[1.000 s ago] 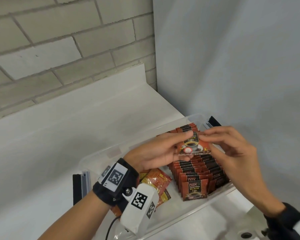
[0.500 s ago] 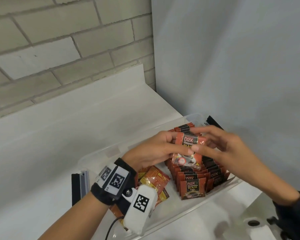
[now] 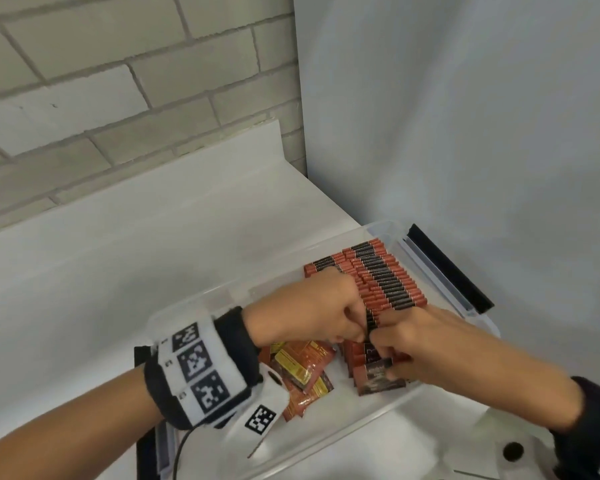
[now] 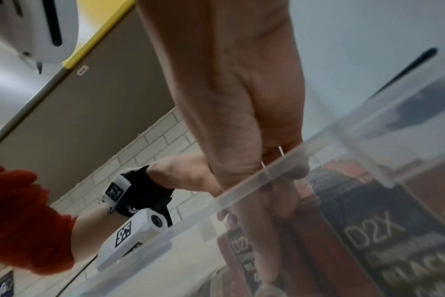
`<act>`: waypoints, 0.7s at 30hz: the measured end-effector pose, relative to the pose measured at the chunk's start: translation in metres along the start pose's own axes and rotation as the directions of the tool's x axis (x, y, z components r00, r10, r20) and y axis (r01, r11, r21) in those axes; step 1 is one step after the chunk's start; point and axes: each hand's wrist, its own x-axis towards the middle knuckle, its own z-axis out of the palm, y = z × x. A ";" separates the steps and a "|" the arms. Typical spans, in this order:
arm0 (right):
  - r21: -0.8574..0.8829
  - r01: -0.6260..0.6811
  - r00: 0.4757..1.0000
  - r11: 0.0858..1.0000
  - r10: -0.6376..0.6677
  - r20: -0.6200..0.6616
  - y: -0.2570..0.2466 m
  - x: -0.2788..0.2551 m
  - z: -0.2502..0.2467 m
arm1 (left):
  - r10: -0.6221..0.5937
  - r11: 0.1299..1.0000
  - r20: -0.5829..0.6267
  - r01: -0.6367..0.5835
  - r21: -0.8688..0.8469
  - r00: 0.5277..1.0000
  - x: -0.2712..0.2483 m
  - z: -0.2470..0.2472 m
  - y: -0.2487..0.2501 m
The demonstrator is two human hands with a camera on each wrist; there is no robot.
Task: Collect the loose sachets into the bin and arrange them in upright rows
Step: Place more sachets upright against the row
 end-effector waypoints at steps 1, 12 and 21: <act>-0.034 -0.002 1.000 0.999 0.003 0.009 -0.001 0.002 0.000 | 0.007 0.999 -0.015 -0.006 0.053 1.000 0.002 0.004 0.002; -0.276 0.176 0.984 0.945 -0.162 0.073 0.001 0.020 0.003 | 0.016 0.976 -0.099 0.006 0.217 0.995 0.002 0.018 0.007; -0.344 0.230 0.969 0.910 -0.245 -0.002 0.006 0.021 0.009 | -0.056 0.998 -0.152 0.058 0.012 0.987 -0.007 0.015 -0.008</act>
